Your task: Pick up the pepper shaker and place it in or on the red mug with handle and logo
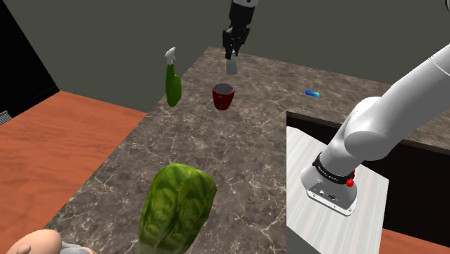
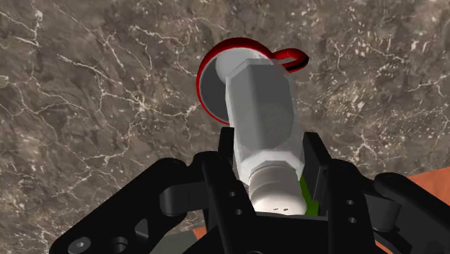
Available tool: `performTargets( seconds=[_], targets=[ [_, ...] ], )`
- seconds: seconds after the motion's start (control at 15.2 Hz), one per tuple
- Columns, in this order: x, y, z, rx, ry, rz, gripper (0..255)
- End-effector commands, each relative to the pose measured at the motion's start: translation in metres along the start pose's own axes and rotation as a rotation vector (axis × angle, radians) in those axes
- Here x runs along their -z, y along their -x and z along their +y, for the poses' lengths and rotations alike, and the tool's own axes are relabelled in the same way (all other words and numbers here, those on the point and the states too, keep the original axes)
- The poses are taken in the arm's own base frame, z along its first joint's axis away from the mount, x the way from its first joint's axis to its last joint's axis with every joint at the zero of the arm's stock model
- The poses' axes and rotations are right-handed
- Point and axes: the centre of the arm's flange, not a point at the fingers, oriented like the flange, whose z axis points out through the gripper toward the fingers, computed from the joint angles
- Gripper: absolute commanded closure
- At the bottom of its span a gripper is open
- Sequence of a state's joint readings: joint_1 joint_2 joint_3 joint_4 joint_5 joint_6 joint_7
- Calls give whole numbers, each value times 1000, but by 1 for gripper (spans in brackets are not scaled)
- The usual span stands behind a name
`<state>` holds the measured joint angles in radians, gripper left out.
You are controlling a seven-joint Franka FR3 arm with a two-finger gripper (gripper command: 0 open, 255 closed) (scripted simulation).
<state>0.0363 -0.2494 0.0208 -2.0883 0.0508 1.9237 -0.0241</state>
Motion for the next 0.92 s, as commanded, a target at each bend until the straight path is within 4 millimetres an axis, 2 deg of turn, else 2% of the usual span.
performTargets(
  seconds=[0.0,0.86],
  targets=[
    [-3,-15,-5,0,-1,0,255],
    [-71,-9,-2,0,-1,0,255]
  ],
)
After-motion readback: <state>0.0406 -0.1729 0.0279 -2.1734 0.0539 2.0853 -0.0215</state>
